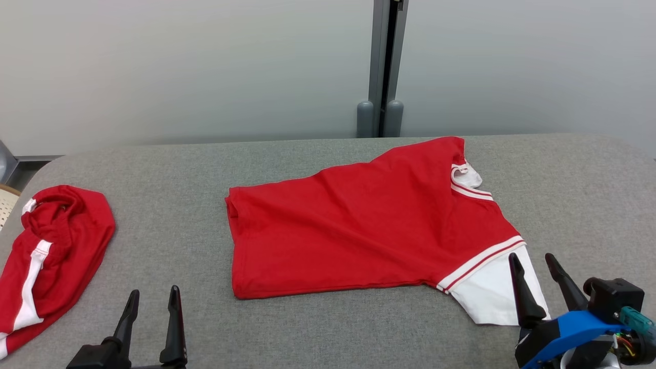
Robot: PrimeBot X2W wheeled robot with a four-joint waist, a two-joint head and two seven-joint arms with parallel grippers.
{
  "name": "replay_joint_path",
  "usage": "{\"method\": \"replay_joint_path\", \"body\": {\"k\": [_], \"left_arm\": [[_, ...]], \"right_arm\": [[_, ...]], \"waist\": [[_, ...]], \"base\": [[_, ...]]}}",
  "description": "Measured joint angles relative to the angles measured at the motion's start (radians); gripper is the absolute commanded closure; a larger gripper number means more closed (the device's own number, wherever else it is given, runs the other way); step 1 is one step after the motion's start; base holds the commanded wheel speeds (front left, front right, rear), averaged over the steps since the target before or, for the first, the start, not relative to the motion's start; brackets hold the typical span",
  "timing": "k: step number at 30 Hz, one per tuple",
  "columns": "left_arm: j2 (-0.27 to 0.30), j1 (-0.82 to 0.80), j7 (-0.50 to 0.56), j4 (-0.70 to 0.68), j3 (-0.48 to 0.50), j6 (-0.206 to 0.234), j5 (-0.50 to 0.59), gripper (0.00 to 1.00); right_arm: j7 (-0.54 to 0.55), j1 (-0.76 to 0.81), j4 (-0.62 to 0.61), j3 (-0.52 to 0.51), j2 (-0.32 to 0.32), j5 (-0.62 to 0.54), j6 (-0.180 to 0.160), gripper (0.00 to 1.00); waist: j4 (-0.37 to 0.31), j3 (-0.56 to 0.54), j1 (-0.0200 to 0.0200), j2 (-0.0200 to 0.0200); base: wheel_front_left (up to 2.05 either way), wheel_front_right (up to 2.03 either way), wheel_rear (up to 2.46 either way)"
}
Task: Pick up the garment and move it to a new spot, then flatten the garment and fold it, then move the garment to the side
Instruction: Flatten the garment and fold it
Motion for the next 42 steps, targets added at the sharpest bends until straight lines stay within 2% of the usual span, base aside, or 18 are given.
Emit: {"method": "replay_joint_path", "body": {"k": [14, 19, 23, 26, 32, 36, 42], "left_arm": [[0.007, -0.006, 0.034, -0.027, -0.017, 0.015, -0.001, 0.00], [0.002, -0.059, 0.086, -0.025, -0.062, -0.006, 0.000, 0.00], [-0.019, -0.115, 0.170, 0.035, -0.096, -0.005, -0.001, 0.00], [-0.037, -0.163, 0.216, 0.108, -0.113, -0.004, -0.010, 0.00], [-0.068, -0.242, 0.235, 0.286, -0.126, -0.007, -0.025, 0.00], [-0.081, -0.290, 0.210, 0.367, -0.133, -0.029, -0.034, 0.00], [-0.098, -0.342, 0.182, 0.448, -0.141, -0.050, -0.047, 0.00]], "right_arm": [[0.040, -0.002, 0.013, 0.005, 0.000, 0.002, 0.000, 0.00], [0.135, -0.041, 0.005, -0.025, 0.000, -0.033, 0.000, 0.00], [0.260, -0.053, 0.011, -0.072, 0.000, -0.058, 0.000, 0.00], [0.303, -0.074, 0.027, -0.100, 0.000, -0.084, 0.000, 0.00], [0.316, -0.102, 0.123, -0.155, 0.000, -0.102, 0.000, 0.00], [0.295, -0.121, 0.185, -0.183, 0.000, -0.119, 0.000, 0.00], [0.289, -0.164, 0.277, -0.162, -0.002, -0.112, 0.000, 0.00]], "waist": [[-0.006, 0.036, 0.0001, 0.0000], [-0.008, 0.066, 0.0002, 0.0000], [-0.009, 0.088, 0.0002, -0.0001], [-0.010, 0.108, 0.0002, 0.0000], [-0.015, 0.145, 0.0002, 0.0000], [-0.015, 0.164, 0.0002, 0.0000], [-0.018, 0.189, 0.0002, 0.0000]], "base": [[0.00, 0.00, 0.00], [0.00, 0.00, 0.00], [0.00, 0.00, 0.00], [0.00, 0.00, 0.00], [0.00, 0.00, 0.00], [0.00, 0.00, 0.00], [0.00, 0.00, 0.00]]}}
